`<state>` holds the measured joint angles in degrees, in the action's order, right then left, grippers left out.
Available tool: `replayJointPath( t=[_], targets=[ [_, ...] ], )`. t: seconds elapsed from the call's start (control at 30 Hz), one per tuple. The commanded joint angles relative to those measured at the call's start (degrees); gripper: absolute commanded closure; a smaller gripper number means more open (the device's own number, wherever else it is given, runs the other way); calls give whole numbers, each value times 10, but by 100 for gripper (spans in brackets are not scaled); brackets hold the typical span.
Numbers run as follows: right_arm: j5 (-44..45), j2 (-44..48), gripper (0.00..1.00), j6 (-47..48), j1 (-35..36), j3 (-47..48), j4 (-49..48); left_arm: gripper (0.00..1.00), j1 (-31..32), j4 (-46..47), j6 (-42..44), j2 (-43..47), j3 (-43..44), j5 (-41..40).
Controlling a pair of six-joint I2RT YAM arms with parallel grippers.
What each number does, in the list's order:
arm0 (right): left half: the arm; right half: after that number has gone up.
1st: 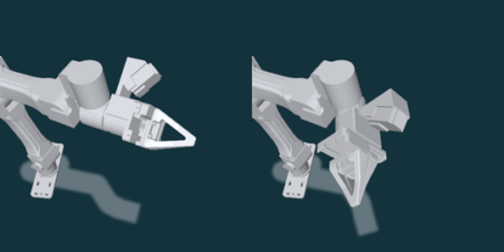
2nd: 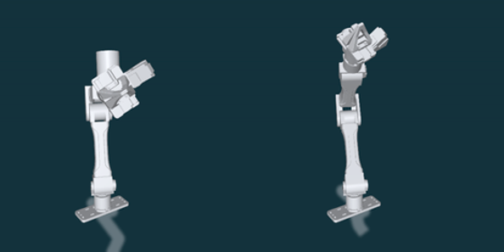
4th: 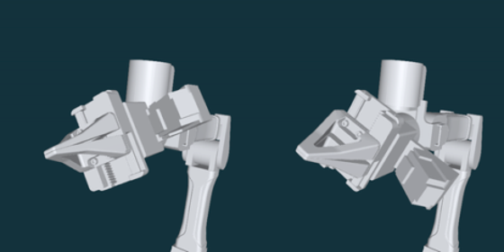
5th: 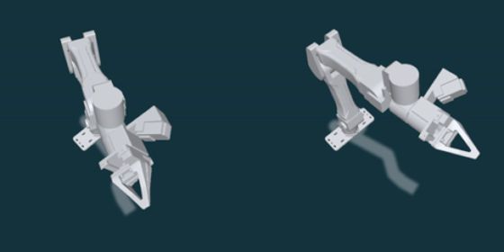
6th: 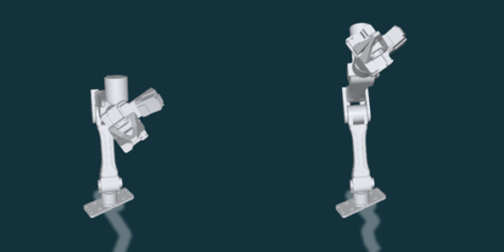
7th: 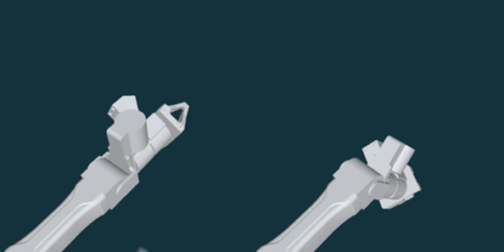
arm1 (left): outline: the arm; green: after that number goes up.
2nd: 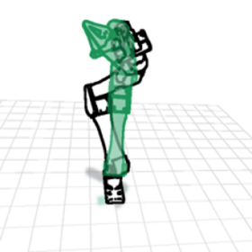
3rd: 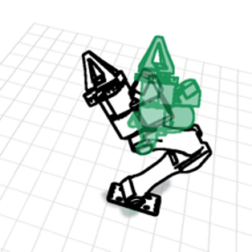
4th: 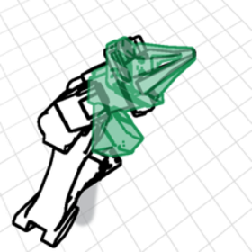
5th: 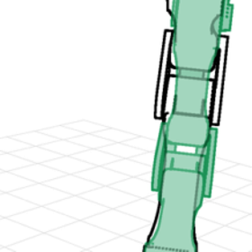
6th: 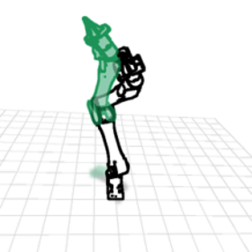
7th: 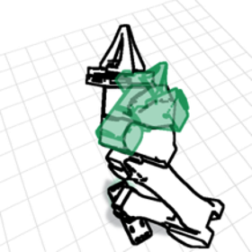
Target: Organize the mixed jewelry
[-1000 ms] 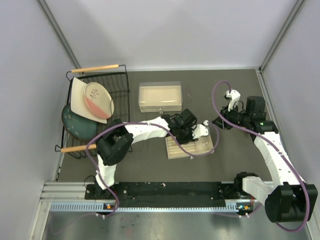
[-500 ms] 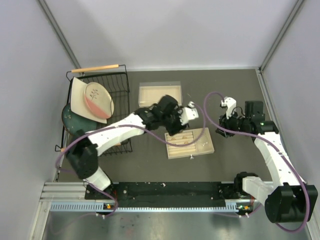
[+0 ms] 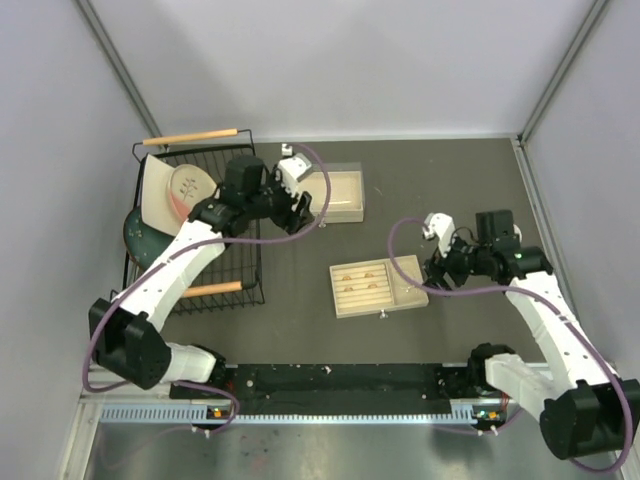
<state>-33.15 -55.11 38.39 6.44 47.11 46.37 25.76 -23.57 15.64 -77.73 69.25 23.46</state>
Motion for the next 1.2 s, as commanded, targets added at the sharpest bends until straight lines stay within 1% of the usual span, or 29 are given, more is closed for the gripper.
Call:
replayJointPath(
  t=[0.0,0.03,0.1,0.13,0.23,0.27,0.37,0.67,0.97,1.17],
  targets=[
    [33,5,27,39,72,-18,11,29,-43,21,-73,12,38,46],
    [47,4,28,42,101,-20,11,27,-61,23,-82,7,49,48],
    [62,-7,28,47,127,-27,12,25,-76,21,-101,-2,62,55],
    [79,-10,28,55,152,-29,12,24,-89,16,-104,-10,75,59],
    [119,-34,30,76,197,-41,11,20,-103,-3,-106,-29,102,62],
    [126,-40,32,78,224,-47,9,19,-106,-8,-106,-33,108,62],
    [143,-68,35,85,257,-59,-11,18,-112,-9,-112,-47,123,63],
    [176,-148,38,103,290,-69,-92,17,-119,-2,-112,-84,153,69],
    [189,-201,39,108,295,-49,-119,17,-124,7,-105,-102,151,83],
    [193,-216,41,100,312,-51,-140,17,-128,10,-102,-109,151,88]
  ],
)
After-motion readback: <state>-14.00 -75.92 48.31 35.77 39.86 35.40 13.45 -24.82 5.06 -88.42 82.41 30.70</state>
